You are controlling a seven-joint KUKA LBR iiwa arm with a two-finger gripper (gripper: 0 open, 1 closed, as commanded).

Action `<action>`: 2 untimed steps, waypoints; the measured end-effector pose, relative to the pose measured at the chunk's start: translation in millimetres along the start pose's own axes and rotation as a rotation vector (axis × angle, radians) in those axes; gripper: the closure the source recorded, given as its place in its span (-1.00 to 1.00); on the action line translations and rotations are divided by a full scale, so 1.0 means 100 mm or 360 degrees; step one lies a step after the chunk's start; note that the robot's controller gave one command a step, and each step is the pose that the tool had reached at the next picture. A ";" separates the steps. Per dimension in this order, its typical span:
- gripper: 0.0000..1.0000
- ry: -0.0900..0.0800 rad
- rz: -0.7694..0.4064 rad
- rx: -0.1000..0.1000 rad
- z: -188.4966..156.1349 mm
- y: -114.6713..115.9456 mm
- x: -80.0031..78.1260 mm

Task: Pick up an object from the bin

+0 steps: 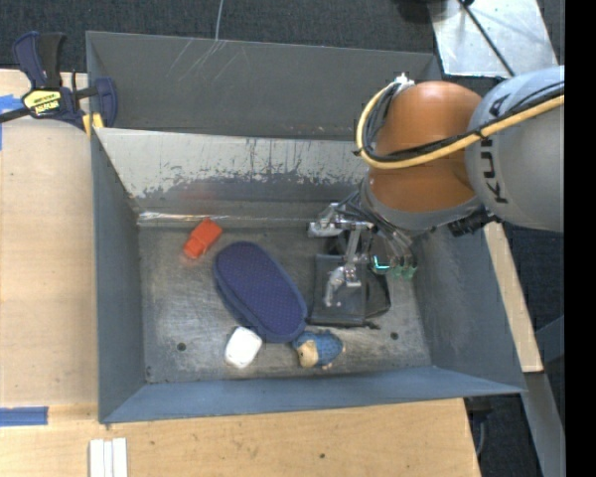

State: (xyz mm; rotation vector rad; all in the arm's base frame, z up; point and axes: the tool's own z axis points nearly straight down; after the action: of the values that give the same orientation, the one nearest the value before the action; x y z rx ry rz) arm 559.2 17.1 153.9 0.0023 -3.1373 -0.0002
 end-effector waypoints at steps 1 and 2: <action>-1.00 -0.0010 -0.0393 0.0002 0.72 0.00 0.15; -1.00 -0.0006 0.0102 -0.0002 0.63 -0.44 0.34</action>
Offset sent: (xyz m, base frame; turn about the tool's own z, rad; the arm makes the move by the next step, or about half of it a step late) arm -0.0160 0.0004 -0.0728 -0.2469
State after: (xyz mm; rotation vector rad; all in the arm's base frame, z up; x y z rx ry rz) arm 525.4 -26.5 91.2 -0.0987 -3.1397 -0.0017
